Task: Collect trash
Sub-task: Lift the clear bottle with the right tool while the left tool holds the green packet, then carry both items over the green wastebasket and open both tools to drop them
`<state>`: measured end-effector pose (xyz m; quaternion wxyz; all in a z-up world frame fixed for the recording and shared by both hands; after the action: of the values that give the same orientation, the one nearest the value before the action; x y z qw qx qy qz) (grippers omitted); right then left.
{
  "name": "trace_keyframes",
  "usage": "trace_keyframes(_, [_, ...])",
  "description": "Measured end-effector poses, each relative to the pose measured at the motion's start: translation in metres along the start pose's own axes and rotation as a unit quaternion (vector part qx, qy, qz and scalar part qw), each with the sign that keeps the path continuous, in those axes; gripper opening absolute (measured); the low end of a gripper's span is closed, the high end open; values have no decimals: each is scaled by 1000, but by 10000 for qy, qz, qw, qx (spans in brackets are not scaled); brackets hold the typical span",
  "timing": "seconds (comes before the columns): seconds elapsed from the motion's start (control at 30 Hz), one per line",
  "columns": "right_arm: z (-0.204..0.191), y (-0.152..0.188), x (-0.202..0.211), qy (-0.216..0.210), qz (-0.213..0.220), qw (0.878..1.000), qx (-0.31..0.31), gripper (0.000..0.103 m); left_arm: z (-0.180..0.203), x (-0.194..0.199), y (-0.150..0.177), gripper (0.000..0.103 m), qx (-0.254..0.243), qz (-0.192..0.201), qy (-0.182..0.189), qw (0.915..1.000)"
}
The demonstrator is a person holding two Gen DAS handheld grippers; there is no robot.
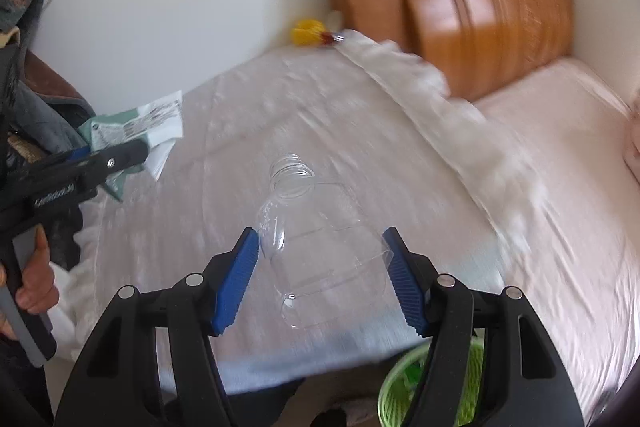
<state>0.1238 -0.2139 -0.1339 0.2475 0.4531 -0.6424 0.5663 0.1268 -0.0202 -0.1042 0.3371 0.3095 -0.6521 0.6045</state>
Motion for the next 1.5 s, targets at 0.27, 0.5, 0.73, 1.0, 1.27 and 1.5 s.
trace_keyframes(0.27, [51,50,54,292,226,9979,-524,65,95,26,17,51,-764,82,572,9954])
trace_keyframes(0.5, [69,65,74,417,440,9953,-751,65,135,41,19,51,-1200,227,771,9895])
trace_keyframes(0.73, [87,83,85,608,493,9921,-980,65,155,39,28,51,-1420,139,867,9860])
trace_keyframes(1.0, [137,131,114,1110,505,9797,-1591,65,204,17,57,51,-1904,-239,1163,9745])
trace_keyframes(1.27, [182,183,150,1564,545,9607,-2229,65,274,7,92,51,-2569,-500,1621,9514])
trace_keyframes(1.5, [203,209,158,1649,548,9510,-2558,65,313,-13,115,52,-2918,-835,1803,9356])
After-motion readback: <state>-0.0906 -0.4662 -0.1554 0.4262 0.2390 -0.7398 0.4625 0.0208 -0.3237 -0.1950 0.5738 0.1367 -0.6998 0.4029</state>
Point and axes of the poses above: each gripper's, at about its wrist camera, not at the fingertips, and x roughly against the way its jaws point, z to its right, y to its underside, the point moved 4 cm from there along -x, roughly the way its jaws point, and after that the axes turned 5 degrees about -x, right-handed, at the moved point
